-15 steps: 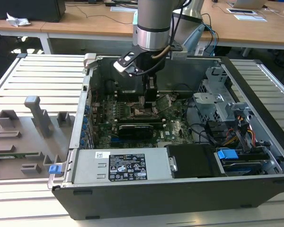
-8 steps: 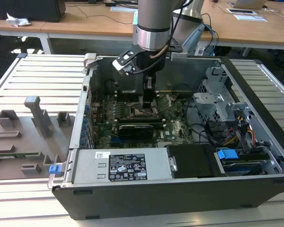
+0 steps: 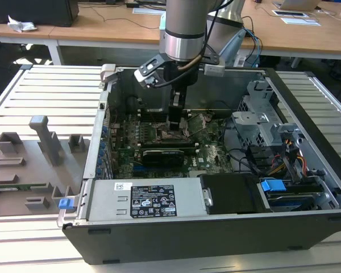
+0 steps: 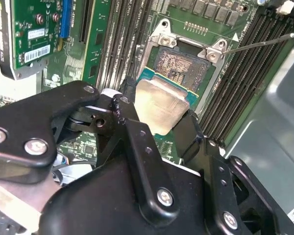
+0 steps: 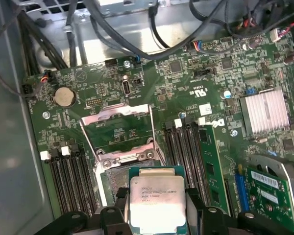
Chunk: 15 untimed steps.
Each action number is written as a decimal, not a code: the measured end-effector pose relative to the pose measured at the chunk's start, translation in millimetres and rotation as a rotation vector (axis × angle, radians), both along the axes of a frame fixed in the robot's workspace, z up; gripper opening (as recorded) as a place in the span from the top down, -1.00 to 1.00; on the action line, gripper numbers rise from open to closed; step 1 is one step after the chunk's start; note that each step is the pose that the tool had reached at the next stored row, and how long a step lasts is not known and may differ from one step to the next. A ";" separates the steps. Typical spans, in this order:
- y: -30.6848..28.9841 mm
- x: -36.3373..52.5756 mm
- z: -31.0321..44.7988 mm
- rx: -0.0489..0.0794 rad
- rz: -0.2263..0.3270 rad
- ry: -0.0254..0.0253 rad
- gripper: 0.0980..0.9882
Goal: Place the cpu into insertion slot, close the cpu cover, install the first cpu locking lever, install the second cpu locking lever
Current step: 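Place the cpu into insertion slot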
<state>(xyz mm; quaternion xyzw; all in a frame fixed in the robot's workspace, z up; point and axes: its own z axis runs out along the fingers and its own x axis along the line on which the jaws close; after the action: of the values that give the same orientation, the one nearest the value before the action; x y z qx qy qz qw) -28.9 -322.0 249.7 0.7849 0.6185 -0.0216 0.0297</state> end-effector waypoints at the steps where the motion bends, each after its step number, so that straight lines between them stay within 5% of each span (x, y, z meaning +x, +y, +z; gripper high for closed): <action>1: 0.0 0.0 0.0 0.000 -0.017 0.0000 0.00; 9: 0.1 0.1 -0.1 0.000 -0.036 0.0000 0.00; 15: 0.1 0.0 -0.1 0.000 0.171 0.0000 0.00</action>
<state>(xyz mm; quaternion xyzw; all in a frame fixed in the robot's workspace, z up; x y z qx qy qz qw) -28.9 -322.0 249.6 0.7293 0.6832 -0.0190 0.0315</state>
